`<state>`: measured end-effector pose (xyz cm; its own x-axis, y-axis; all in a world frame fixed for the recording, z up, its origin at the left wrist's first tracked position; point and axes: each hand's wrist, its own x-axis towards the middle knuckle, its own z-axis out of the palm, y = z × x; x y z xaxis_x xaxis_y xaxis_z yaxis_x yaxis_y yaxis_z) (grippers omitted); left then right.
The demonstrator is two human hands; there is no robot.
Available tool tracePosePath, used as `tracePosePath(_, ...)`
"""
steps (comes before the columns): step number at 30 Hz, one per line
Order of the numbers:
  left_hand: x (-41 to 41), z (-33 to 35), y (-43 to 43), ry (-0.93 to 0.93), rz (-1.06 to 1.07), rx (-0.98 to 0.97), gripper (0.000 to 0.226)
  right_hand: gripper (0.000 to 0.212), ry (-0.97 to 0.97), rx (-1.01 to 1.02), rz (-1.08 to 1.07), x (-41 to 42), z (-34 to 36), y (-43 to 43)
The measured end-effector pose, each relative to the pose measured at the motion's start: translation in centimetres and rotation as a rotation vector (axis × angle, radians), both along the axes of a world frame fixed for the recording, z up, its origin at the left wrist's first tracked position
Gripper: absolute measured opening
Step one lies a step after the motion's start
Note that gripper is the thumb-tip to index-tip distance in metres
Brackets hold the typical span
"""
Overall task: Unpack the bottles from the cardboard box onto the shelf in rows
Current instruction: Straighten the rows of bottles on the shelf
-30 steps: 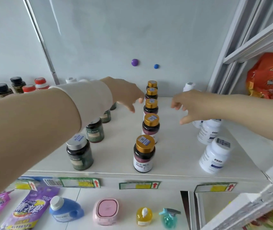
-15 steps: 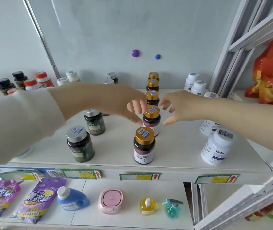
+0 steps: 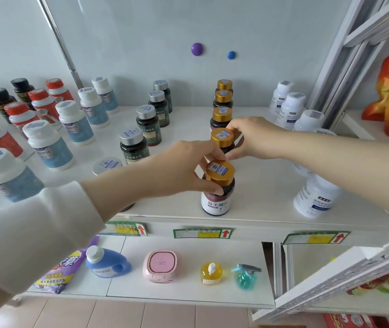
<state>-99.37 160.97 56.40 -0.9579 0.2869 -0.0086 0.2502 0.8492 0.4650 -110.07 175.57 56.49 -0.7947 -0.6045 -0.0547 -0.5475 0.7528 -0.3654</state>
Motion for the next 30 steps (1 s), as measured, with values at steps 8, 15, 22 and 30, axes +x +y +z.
tracePosePath(8, -0.2, -0.3, 0.6, -0.006, 0.019, 0.016, 0.050, 0.054, -0.041, -0.007, 0.002, -0.2, 0.1, 0.1)
tracePosePath(15, -0.2, -0.1, 0.3, -0.002, -0.035, -0.003, 0.058, 0.059, -0.052, 0.021, -0.015, 0.1, 0.3, 0.0)
tracePosePath(22, -2.4, 4.8, -0.1, 0.183, 0.013, -0.108, 0.040, 0.063, 0.013, 0.010, -0.061, 0.6, 3.3, 2.3)
tracePosePath(30, -5.9, 8.1, 4.5, 0.240, 0.020, -0.720, 0.034, 0.052, 0.211, 0.131, -0.076, 1.6, 6.4, 9.3)
